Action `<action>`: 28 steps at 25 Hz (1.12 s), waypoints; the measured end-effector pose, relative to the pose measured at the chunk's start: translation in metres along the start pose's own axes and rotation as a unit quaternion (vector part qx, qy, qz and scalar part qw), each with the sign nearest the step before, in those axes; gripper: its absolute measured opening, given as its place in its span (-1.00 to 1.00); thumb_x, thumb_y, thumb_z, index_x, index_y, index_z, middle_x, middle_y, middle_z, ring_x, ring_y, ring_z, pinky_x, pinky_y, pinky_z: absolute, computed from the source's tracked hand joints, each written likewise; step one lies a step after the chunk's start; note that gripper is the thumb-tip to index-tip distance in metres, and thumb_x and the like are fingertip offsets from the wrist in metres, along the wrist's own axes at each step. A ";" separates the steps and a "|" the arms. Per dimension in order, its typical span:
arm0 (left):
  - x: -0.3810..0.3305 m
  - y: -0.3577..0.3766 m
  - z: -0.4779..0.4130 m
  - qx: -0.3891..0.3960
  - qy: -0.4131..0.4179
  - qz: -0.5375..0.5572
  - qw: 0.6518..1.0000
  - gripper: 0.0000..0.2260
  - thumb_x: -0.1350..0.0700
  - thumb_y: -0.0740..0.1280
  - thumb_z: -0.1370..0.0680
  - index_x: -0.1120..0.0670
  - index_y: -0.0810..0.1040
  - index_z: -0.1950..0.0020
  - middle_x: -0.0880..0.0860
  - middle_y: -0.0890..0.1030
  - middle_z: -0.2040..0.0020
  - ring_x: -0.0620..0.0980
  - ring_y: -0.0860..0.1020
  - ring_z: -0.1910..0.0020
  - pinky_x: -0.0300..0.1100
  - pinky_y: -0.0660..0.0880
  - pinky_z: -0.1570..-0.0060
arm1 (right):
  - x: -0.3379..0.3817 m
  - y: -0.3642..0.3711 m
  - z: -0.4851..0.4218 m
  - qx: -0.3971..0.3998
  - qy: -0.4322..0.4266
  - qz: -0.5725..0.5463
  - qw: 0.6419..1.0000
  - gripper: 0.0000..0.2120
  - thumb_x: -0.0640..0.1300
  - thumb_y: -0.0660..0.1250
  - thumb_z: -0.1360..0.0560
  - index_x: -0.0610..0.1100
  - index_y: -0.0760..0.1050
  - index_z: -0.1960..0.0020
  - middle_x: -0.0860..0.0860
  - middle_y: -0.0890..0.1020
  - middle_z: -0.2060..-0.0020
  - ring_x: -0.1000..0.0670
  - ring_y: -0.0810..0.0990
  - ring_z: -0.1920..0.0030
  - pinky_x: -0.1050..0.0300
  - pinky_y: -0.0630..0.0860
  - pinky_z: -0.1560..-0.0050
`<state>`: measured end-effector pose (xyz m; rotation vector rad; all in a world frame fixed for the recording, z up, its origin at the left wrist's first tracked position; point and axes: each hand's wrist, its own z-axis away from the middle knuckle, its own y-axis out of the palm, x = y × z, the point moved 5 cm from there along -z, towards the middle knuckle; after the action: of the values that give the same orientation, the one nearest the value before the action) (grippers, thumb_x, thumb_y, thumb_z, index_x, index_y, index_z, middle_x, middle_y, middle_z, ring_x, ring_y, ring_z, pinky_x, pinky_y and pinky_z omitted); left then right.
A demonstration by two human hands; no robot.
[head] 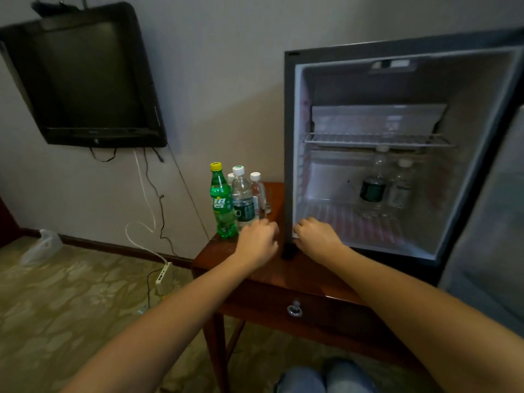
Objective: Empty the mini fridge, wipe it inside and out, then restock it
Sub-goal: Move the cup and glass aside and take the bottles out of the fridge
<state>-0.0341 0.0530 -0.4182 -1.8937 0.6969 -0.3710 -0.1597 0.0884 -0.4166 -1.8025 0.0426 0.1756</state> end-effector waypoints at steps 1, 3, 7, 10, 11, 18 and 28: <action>-0.022 0.000 -0.001 0.028 0.035 -0.019 0.999 -0.81 0.07 0.29 -0.48 0.06 0.54 -0.07 0.09 0.56 -0.07 0.12 0.50 -0.12 -0.04 0.44 -0.05 | -0.013 -0.002 0.014 0.006 0.015 0.011 1.000 -0.69 -0.04 0.21 -0.57 -0.18 0.44 -0.24 -0.11 0.51 -0.16 -0.12 0.45 -0.20 -0.02 0.47 -0.06; -0.059 0.004 -0.005 0.078 0.059 -0.049 0.994 -0.83 0.09 0.29 -0.50 0.09 0.56 -0.04 0.11 0.58 -0.06 0.14 0.51 -0.11 -0.03 0.43 -0.03 | -0.040 -0.005 0.043 0.011 0.046 0.037 0.998 -0.68 -0.04 0.20 -0.58 -0.18 0.43 -0.25 -0.11 0.51 -0.17 -0.13 0.44 -0.21 -0.01 0.46 -0.05; -0.121 0.014 -0.020 0.126 0.084 -0.127 0.980 -0.86 0.15 0.27 -0.52 0.11 0.57 -0.02 0.12 0.61 -0.02 0.15 0.55 -0.06 -0.07 0.42 0.07 | -0.094 -0.018 0.097 0.016 0.109 0.069 0.992 -0.70 -0.09 0.19 -0.59 -0.20 0.43 -0.25 -0.13 0.49 -0.20 -0.13 0.41 -0.25 0.00 0.45 -0.07; -0.154 0.019 -0.044 0.136 0.100 -0.146 0.975 -0.86 0.19 0.26 -0.53 0.14 0.56 -0.05 0.14 0.61 -0.03 0.16 0.55 -0.05 -0.05 0.41 0.07 | -0.121 -0.031 0.114 0.005 0.135 0.088 0.987 -0.71 -0.12 0.21 -0.58 -0.21 0.43 -0.26 -0.14 0.50 -0.19 -0.13 0.43 -0.22 0.01 0.45 -0.07; -0.161 0.020 -0.053 0.136 0.102 -0.151 0.974 -0.85 0.20 0.26 -0.53 0.14 0.56 -0.06 0.14 0.61 -0.04 0.15 0.55 -0.05 -0.05 0.42 0.07 | -0.127 -0.033 0.114 -0.001 0.139 0.092 0.986 -0.71 -0.13 0.21 -0.57 -0.22 0.44 -0.25 -0.14 0.51 -0.18 -0.13 0.44 -0.21 0.01 0.45 -0.06; -0.177 0.047 -0.145 0.119 0.129 -0.148 0.973 -0.65 0.07 0.24 -0.57 0.12 0.41 -0.34 0.14 0.43 -0.30 0.13 0.39 -0.26 -0.02 0.35 -0.15 | -0.154 -0.017 0.077 0.038 0.168 0.082 0.982 -0.77 -0.22 0.23 -0.56 -0.20 0.53 -0.17 -0.14 0.58 -0.12 -0.14 0.54 -0.12 0.01 0.50 0.01; -0.184 0.133 -0.235 0.063 -0.166 0.634 0.752 -0.21 0.08 0.55 -0.36 0.26 0.21 -0.45 0.20 0.38 -0.37 0.15 0.42 -0.30 -0.05 0.43 -0.24 | -0.191 0.035 0.033 0.113 0.212 -0.015 0.971 -0.71 -0.27 0.20 -0.57 -0.26 0.48 -0.27 -0.20 0.52 -0.22 -0.18 0.49 -0.21 0.04 0.44 -0.14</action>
<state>-0.3463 -0.0433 -0.4305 -0.9392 1.4539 0.7580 -0.3561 0.0996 -0.4303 -1.5845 0.3255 -0.2308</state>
